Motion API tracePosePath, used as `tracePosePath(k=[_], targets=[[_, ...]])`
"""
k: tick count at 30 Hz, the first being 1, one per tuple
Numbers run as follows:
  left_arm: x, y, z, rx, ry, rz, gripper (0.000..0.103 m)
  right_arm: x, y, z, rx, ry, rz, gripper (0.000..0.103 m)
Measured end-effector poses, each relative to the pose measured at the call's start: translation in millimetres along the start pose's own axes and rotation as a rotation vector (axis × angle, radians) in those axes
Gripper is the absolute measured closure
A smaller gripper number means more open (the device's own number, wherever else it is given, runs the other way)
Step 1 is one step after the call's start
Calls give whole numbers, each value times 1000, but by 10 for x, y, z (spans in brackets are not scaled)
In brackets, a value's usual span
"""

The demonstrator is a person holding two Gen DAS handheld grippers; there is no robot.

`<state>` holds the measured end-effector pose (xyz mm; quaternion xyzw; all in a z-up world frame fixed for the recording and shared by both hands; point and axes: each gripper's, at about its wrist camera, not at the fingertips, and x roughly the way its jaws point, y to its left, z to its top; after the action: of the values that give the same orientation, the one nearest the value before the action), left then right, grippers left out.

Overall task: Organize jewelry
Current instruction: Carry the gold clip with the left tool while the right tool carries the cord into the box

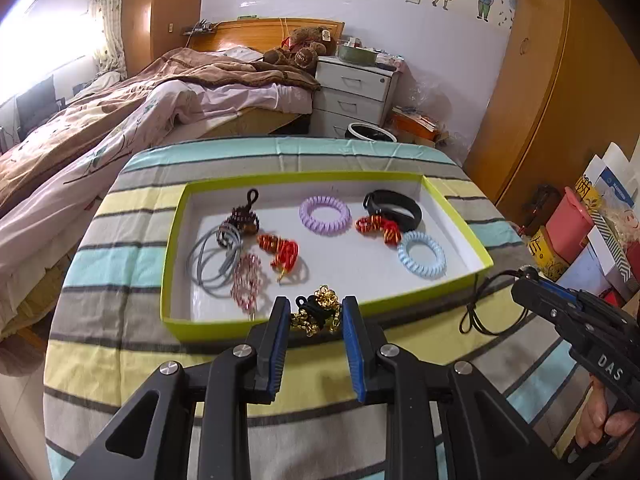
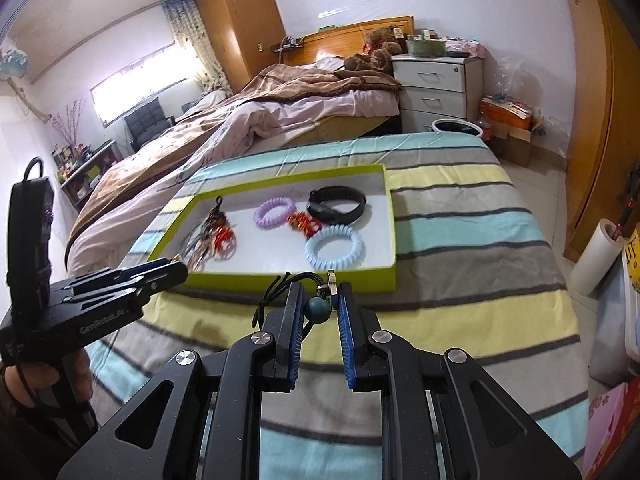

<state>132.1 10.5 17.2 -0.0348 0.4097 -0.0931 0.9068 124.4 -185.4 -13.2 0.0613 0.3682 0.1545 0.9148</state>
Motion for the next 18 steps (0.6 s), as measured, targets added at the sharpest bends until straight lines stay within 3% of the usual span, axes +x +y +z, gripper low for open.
tracePosePath(k=[6, 18], targets=[[115, -22, 162, 4, 3, -11, 76, 109, -106, 233, 21, -4, -17, 86], [596, -61, 340, 24, 66, -19, 76, 630, -220, 414, 24, 93, -37, 86]])
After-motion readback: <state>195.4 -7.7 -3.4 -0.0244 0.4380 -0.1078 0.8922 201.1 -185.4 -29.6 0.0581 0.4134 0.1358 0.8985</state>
